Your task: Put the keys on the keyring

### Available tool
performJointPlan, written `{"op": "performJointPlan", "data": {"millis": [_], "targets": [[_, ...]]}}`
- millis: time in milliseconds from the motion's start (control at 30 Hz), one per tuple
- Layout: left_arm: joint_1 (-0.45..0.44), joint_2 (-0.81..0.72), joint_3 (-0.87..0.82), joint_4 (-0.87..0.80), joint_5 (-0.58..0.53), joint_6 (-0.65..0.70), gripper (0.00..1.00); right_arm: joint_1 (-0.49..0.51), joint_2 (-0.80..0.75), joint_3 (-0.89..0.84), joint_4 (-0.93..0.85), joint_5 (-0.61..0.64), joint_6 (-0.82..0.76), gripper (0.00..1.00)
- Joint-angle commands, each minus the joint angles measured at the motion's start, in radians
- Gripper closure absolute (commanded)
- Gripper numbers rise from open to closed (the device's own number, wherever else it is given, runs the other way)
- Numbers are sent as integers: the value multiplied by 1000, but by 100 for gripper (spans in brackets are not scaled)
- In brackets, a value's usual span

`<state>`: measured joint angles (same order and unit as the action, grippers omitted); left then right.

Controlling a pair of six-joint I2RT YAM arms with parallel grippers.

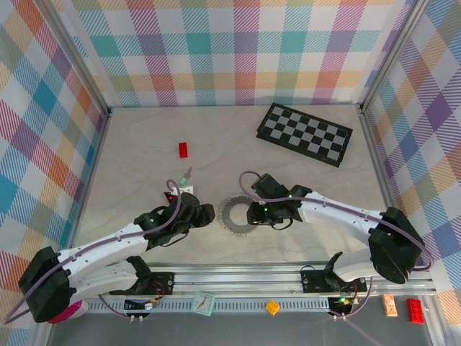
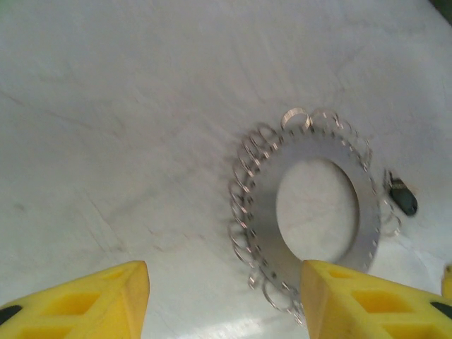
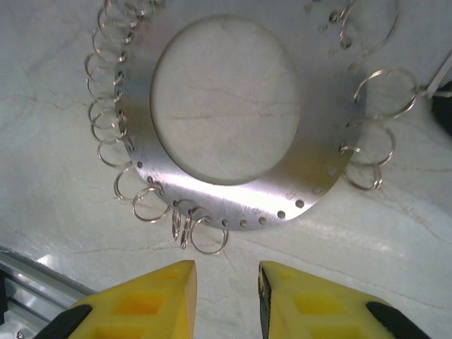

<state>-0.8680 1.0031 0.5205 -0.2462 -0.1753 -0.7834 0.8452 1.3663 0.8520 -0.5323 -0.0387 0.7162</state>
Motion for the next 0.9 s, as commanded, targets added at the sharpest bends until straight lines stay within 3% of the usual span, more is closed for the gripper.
{"op": "performJointPlan", "data": {"millis": [0, 333, 700, 867], "targets": [[-72, 48, 18, -23, 43, -150, 43, -32, -18, 18, -65, 45, -46, 71], [-248, 342, 109, 131, 70, -341, 58, -72, -83, -32, -24, 46, -81, 71], [-255, 445, 158, 143, 35, -385, 71, -77, -126, -83, 9, 39, -83, 71], [-255, 448, 152, 101, 6, -435, 70, -79, -133, -90, 10, 39, -82, 71]]}}
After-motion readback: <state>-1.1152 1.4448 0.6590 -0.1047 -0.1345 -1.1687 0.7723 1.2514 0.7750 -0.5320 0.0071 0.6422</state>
